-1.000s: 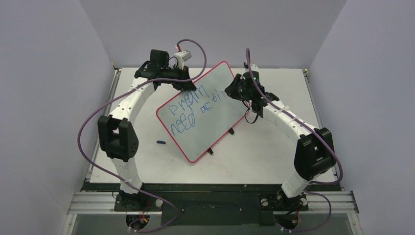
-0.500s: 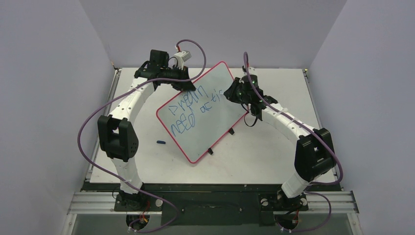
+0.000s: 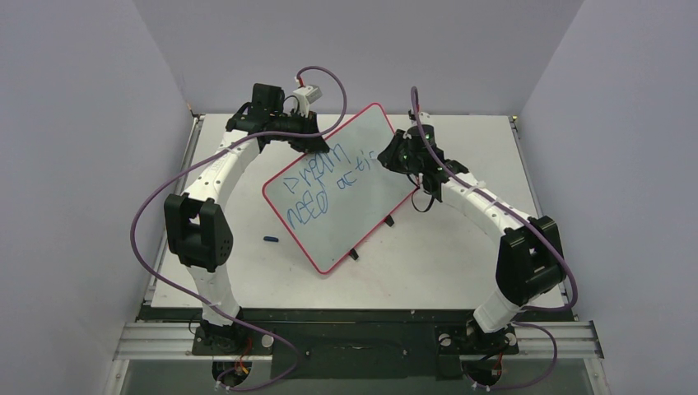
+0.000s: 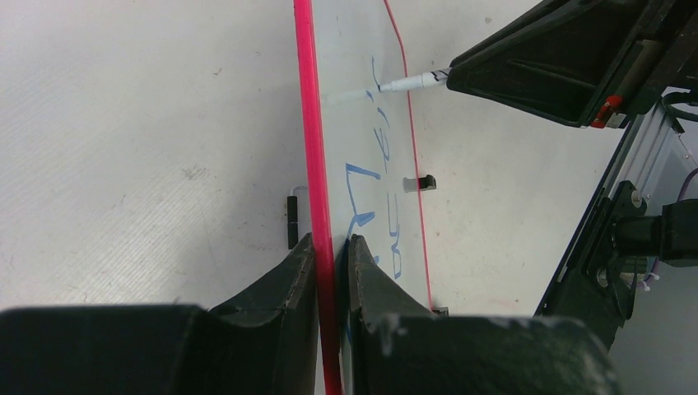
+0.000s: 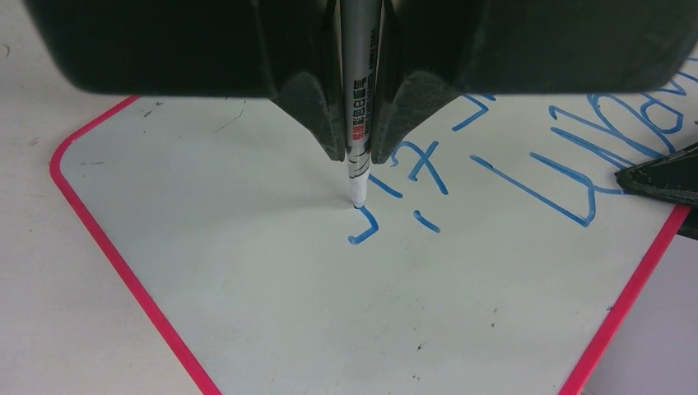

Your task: Write a sentence on the whiteboard

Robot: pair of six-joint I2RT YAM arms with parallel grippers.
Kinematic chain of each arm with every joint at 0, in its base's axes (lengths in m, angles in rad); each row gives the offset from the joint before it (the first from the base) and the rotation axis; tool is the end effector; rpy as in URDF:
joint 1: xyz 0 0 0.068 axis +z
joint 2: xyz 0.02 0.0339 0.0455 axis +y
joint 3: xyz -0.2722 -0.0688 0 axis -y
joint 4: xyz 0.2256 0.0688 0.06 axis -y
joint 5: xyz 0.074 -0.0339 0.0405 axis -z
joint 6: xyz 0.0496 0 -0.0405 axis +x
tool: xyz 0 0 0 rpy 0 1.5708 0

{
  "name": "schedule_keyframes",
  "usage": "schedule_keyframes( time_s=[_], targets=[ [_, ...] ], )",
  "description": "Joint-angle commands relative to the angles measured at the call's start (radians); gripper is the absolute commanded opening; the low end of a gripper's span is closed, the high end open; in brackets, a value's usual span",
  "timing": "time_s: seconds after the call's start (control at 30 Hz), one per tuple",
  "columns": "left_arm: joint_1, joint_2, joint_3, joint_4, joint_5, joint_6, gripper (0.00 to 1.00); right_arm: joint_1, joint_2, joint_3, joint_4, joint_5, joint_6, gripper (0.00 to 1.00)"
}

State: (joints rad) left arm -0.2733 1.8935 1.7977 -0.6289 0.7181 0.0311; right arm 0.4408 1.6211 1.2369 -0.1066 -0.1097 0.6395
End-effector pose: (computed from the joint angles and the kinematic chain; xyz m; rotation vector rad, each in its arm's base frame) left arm 0.3956 -0.1448 0.3360 0.7071 2.1365 -0.9474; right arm 0.3360 0.1645 0.2983 0.1429 2.1469 0.7642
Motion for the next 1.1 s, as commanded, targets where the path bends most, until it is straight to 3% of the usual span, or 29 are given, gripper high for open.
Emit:
schedule_keyframes(
  time_s=[0.0,0.73,1.07],
  targets=[
    [-0.035,-0.037,0.021,-0.03,0.048,0.102,0.0,-0.009,0.006,0.054,-0.028,0.027,-0.026,0.0],
    [-0.035,-0.035,0.02,-0.029,0.055,0.102,0.0,-0.014,0.035,0.137,-0.056,0.03,-0.029,0.0],
    [-0.035,-0.034,0.021,-0.029,0.051,0.102,0.0,-0.017,-0.052,0.066,-0.045,0.034,-0.023,0.0]
  ],
)
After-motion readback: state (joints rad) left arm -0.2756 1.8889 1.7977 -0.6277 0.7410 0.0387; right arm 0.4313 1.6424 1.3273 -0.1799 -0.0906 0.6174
